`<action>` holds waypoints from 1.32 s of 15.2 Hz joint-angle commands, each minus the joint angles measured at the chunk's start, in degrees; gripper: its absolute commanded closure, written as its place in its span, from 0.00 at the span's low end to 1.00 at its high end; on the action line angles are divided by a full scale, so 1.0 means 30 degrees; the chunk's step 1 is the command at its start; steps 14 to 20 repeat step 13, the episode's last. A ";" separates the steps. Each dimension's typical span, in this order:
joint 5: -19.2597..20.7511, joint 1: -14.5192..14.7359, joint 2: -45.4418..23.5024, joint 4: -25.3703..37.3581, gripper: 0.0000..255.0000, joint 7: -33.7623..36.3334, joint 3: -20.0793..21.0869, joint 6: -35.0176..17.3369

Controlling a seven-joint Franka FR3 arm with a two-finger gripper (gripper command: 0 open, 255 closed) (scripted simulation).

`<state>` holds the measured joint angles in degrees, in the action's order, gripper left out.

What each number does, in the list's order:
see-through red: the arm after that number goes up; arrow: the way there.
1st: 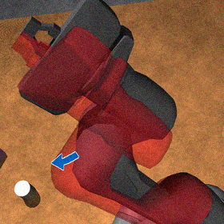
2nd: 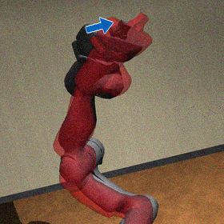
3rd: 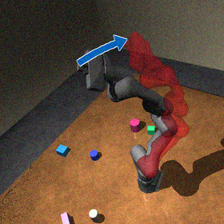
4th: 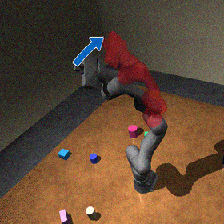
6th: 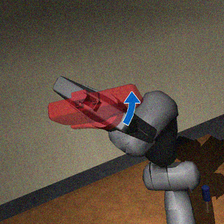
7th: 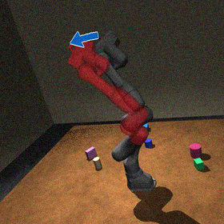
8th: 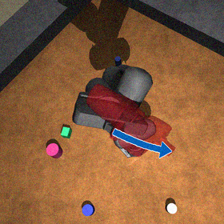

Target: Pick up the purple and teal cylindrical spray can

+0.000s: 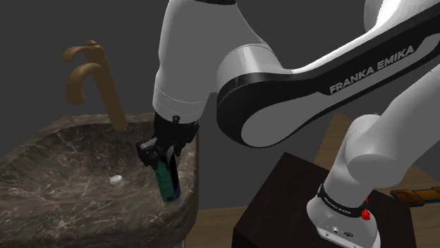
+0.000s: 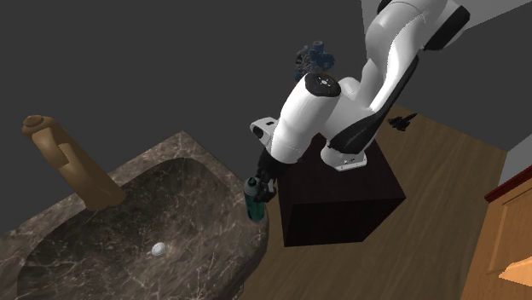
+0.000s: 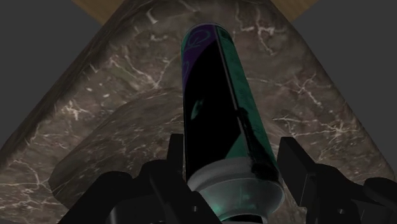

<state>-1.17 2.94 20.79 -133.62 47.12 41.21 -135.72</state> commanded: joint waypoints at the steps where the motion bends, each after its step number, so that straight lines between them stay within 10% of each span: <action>1: -0.0164 0.0103 0.0227 0.0345 1.00 -0.0213 -0.0206 0.0543; 20: -0.0530 0.0297 0.0847 0.2416 1.00 -0.0908 -0.0926 0.3162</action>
